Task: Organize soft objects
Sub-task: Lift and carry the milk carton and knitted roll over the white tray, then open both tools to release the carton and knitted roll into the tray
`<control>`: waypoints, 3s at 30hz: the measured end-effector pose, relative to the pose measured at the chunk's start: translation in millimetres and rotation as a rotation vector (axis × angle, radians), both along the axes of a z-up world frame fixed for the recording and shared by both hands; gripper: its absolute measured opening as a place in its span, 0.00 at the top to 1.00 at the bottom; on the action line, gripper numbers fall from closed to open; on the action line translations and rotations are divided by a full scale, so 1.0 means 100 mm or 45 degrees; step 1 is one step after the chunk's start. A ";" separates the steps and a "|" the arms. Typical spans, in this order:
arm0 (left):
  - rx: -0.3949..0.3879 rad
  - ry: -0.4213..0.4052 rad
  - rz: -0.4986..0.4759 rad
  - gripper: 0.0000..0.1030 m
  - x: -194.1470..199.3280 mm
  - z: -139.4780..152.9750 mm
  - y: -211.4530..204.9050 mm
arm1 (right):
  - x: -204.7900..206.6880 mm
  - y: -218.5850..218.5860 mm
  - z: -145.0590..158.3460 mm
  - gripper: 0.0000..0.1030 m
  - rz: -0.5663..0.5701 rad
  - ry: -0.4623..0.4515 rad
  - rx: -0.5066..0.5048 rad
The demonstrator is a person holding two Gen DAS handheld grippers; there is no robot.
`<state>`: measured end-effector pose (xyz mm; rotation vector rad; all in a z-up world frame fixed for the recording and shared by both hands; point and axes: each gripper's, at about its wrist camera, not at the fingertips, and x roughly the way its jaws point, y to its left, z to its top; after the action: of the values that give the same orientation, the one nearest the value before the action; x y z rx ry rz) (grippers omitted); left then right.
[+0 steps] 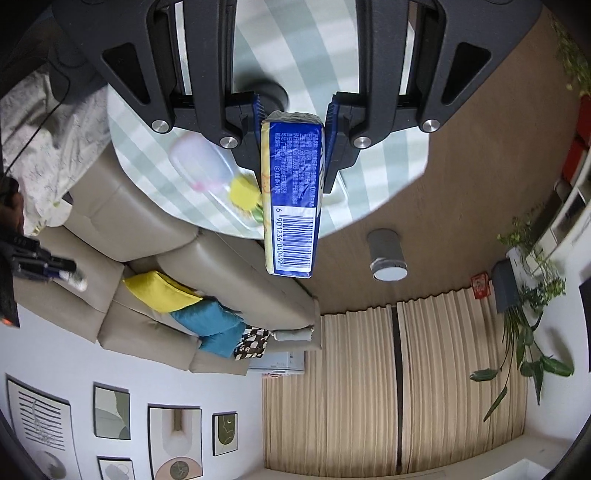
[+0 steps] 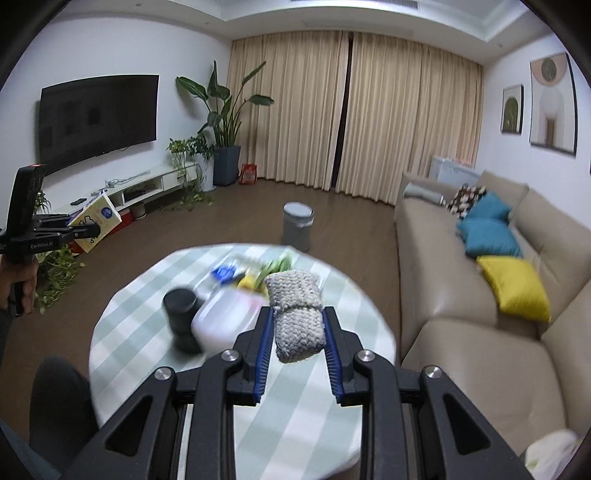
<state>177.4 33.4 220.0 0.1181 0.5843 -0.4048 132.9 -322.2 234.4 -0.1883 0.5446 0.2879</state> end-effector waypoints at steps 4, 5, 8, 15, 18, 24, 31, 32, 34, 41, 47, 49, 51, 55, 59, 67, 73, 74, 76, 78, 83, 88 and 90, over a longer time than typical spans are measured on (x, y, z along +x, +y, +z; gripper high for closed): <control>0.035 0.022 -0.001 0.78 0.46 0.14 -0.05 | 0.51 -0.01 0.34 0.72 0.014 -0.024 -0.016; 0.039 0.029 0.000 0.78 0.54 0.15 -0.07 | 0.62 -0.01 0.40 0.72 0.016 -0.025 -0.019; 0.056 0.063 0.003 0.78 0.87 0.13 -0.13 | 1.01 0.05 0.56 0.72 0.031 -0.012 -0.017; 0.130 0.163 0.018 0.78 1.60 -0.18 -0.35 | 1.86 0.42 0.56 0.72 0.107 0.065 -0.036; 0.152 0.213 0.018 0.78 1.88 -0.40 -0.45 | 2.19 0.62 0.43 0.72 0.131 0.104 -0.085; 0.220 0.349 -0.018 0.78 2.25 -0.92 -0.66 | 2.82 0.99 -0.10 0.72 0.200 0.272 -0.114; 0.282 0.454 -0.058 0.78 2.51 -1.38 -0.80 | 3.22 1.37 -0.99 0.72 0.300 0.519 -0.203; 0.277 0.460 -0.064 0.78 2.55 -1.40 -0.80 | 3.24 1.40 -1.09 0.72 0.313 0.546 -0.218; 0.272 0.472 -0.065 0.78 2.62 -1.45 -0.80 | 3.27 1.49 -1.27 0.72 0.341 0.603 -0.256; 0.304 0.511 -0.093 0.78 2.81 -1.62 -0.89 | 3.36 1.69 -1.78 0.72 0.431 0.759 -0.362; 0.313 0.523 -0.147 0.78 2.90 -1.72 -1.03 | 3.39 1.78 -2.05 0.72 0.484 0.844 -0.411; 0.317 0.519 -0.166 0.78 2.90 -1.74 -1.10 | 3.38 1.78 -2.10 0.72 0.502 0.867 -0.420; 0.304 0.528 -0.178 0.78 2.90 -1.77 -1.15 | 3.39 1.77 -2.14 0.72 0.509 0.880 -0.428; 0.284 0.559 -0.198 0.78 2.89 -1.85 -1.22 | 3.37 1.73 -2.20 0.72 0.523 0.907 -0.430; 0.264 0.591 -0.206 0.78 2.88 -1.93 -1.25 | 3.37 1.72 -2.23 0.72 0.541 0.923 -0.434; 0.257 0.630 -0.201 0.78 2.88 -2.06 -1.27 | 3.41 1.69 -2.35 0.72 0.558 0.967 -0.438; 0.242 0.658 -0.188 0.77 2.88 -2.13 -1.23 | 3.41 1.67 -2.37 0.72 0.552 0.967 -0.432; 0.243 0.658 -0.186 0.77 2.88 -2.13 -1.23 | 3.42 1.67 -2.37 0.72 0.550 0.965 -0.427; 0.244 0.663 -0.187 0.77 2.87 -2.13 -1.23 | 3.44 1.66 -2.37 0.72 0.547 0.956 -0.420; 0.248 0.666 -0.187 0.77 2.87 -2.12 -1.23 | 3.43 1.66 -2.37 0.72 0.546 0.952 -0.418; 0.223 0.680 -0.179 0.67 2.88 -2.13 -1.21 | 3.38 1.63 -2.35 0.72 0.541 0.936 -0.418; 0.224 0.659 -0.156 0.40 2.85 -2.08 -1.17 | 3.36 1.62 -2.30 0.69 0.531 0.919 -0.401; 0.226 0.643 -0.142 0.33 2.84 -2.05 -1.16 | 3.35 1.61 -2.27 0.57 0.521 0.912 -0.393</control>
<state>461.0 -82.1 15.4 0.2224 1.1157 -0.4944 468.2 -160.9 7.0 -0.5064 1.2662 0.6801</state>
